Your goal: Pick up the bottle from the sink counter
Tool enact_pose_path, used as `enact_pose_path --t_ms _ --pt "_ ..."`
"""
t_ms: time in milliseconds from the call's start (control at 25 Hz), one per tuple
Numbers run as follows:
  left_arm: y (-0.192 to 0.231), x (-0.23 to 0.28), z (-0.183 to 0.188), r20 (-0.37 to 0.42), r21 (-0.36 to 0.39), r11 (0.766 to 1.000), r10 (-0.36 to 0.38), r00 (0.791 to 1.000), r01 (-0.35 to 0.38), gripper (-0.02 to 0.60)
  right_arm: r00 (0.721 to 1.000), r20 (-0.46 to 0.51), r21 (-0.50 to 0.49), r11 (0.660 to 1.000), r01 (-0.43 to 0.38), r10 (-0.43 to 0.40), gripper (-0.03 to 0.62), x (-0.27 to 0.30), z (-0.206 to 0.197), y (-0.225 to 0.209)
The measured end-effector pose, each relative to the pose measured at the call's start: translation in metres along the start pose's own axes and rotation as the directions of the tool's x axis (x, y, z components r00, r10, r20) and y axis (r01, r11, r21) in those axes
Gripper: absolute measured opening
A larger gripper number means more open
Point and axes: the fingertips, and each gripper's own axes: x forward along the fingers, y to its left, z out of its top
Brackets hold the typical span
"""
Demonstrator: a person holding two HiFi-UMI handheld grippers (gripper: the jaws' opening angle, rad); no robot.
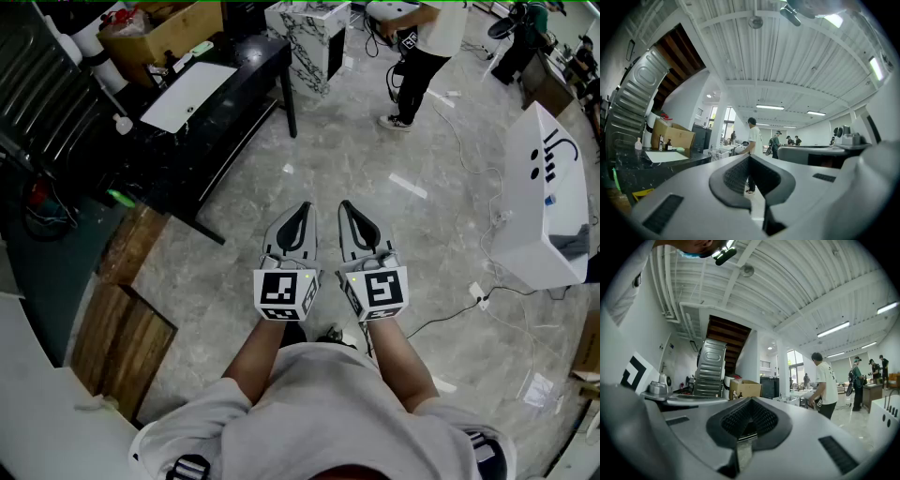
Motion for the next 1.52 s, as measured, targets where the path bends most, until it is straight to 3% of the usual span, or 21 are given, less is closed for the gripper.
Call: enact_pose_path --t_ms 160,480,800,1040,1320,1520 --pt "0.039 -0.006 -0.006 -0.013 0.006 1.0 -0.003 1.0 0.003 0.012 1.0 -0.011 -0.022 1.0 -0.01 0.01 0.009 0.031 -0.014 0.032" --pt "0.116 -0.021 -0.013 -0.044 -0.001 0.997 0.072 0.996 -0.072 0.012 0.998 -0.021 -0.004 0.998 -0.056 0.056 0.009 0.087 -0.022 0.081" --pt "0.194 -0.028 -0.006 -0.064 -0.006 0.998 0.069 0.996 -0.07 0.012 0.998 0.036 -0.044 0.998 -0.054 0.055 0.009 0.152 -0.003 0.133" --pt "0.223 -0.027 0.008 -0.039 -0.009 1.0 0.006 0.999 -0.006 0.014 0.997 0.061 -0.062 0.997 -0.044 0.048 0.009 0.173 0.007 0.157" --pt "0.245 -0.015 -0.003 -0.04 -0.087 0.996 -0.032 0.999 0.028 0.014 1.0 -0.013 -0.067 0.998 0.005 -0.006 0.009 0.183 -0.012 0.149" --pt "0.264 0.001 -0.005 -0.037 -0.091 0.996 -0.026 0.999 0.023 0.014 0.999 -0.028 -0.058 0.997 -0.048 0.046 0.009 0.222 -0.014 0.157"
